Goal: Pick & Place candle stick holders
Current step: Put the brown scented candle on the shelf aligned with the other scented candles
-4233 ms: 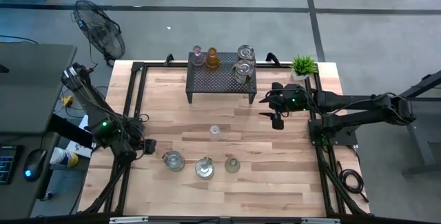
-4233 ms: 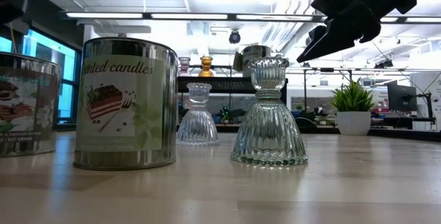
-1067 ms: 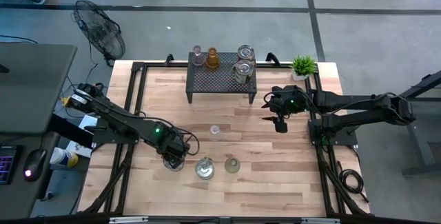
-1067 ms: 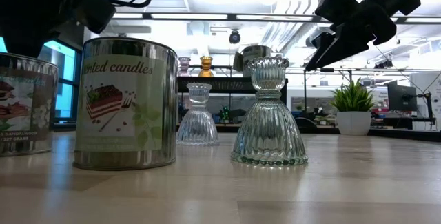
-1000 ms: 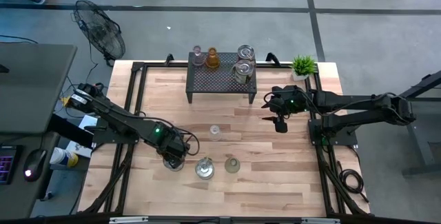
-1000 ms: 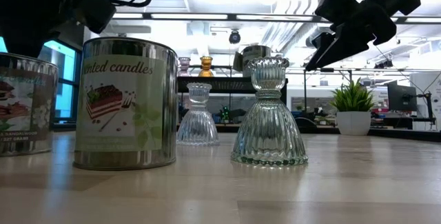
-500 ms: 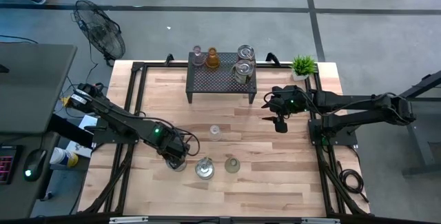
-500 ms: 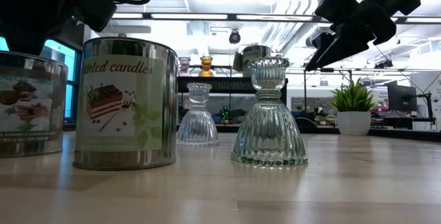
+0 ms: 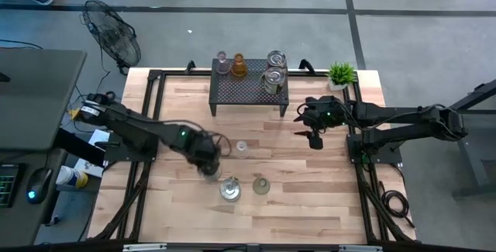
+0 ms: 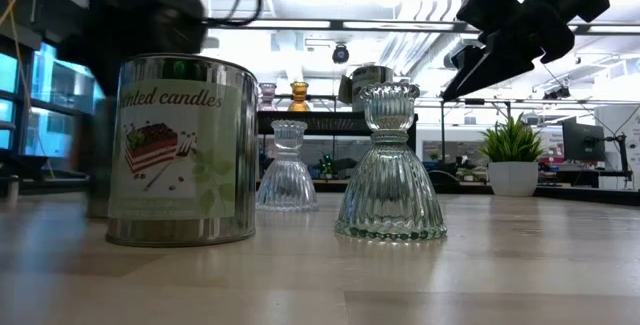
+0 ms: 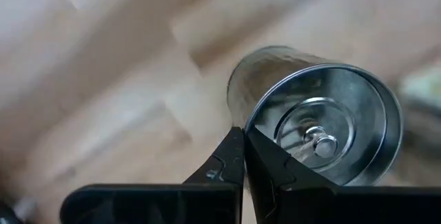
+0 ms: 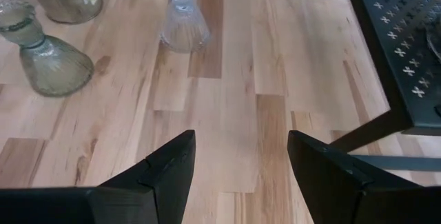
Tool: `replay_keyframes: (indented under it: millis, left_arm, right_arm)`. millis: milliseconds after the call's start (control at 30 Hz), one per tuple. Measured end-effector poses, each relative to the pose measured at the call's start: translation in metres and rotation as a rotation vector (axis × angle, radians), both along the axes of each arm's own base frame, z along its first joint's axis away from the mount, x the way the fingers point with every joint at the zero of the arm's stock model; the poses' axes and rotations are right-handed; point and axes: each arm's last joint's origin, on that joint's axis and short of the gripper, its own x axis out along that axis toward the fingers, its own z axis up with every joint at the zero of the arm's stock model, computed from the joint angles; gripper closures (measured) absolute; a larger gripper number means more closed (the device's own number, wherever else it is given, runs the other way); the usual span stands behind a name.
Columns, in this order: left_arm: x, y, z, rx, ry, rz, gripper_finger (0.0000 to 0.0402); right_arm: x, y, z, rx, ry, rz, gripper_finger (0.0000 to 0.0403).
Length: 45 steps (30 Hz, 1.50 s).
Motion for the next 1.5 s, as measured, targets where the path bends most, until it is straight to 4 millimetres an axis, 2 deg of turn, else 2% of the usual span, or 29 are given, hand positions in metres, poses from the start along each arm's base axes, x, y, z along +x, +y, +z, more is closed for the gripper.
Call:
replay_keyframes:
  millis: [133,300,500,600,833,1033,1233,1333,1500]
  left_arm:
    - [0.007,0.025,0.002,0.038,-0.009,0.014,0.0401]
    - [0.016,0.05,0.015,0.098,-0.035,0.008,0.0401]
    - [0.021,0.072,0.029,0.105,-0.051,-0.026,0.0401]
    - [0.022,0.081,0.029,0.109,-0.055,-0.031,0.0401]
    - [0.036,0.094,0.02,0.114,-0.107,-0.064,0.0401]
    - [0.047,0.104,0.017,0.16,-0.175,-0.071,0.0401]
    - [0.053,0.11,0.018,0.225,-0.223,-0.094,0.0401]
    - [0.058,0.113,0.018,0.244,-0.264,-0.106,0.0401]
    - [0.066,0.118,0.016,0.264,-0.317,-0.128,0.0401]
  right_arm:
    - [0.0,0.0,0.0,-0.001,0.0,0.006,0.0179]
    - [0.0,0.0,0.0,0.003,0.006,0.0,0.0179]
    - [0.0,0.0,0.0,0.0,0.0,-0.004,0.0179]
    - [0.001,0.0,0.001,-0.009,-0.012,0.013,0.0179]
    - [0.007,0.012,0.007,-0.065,-0.092,0.161,0.0179]
    - [0.015,0.022,0.015,-0.135,-0.194,0.159,0.0179]
    - [0.018,0.024,0.019,-0.15,-0.236,0.153,0.0179]
    - [0.022,0.024,0.017,-0.15,-0.238,0.174,0.0179]
    - [0.035,0.025,0.002,-0.153,-0.191,0.236,0.0179]
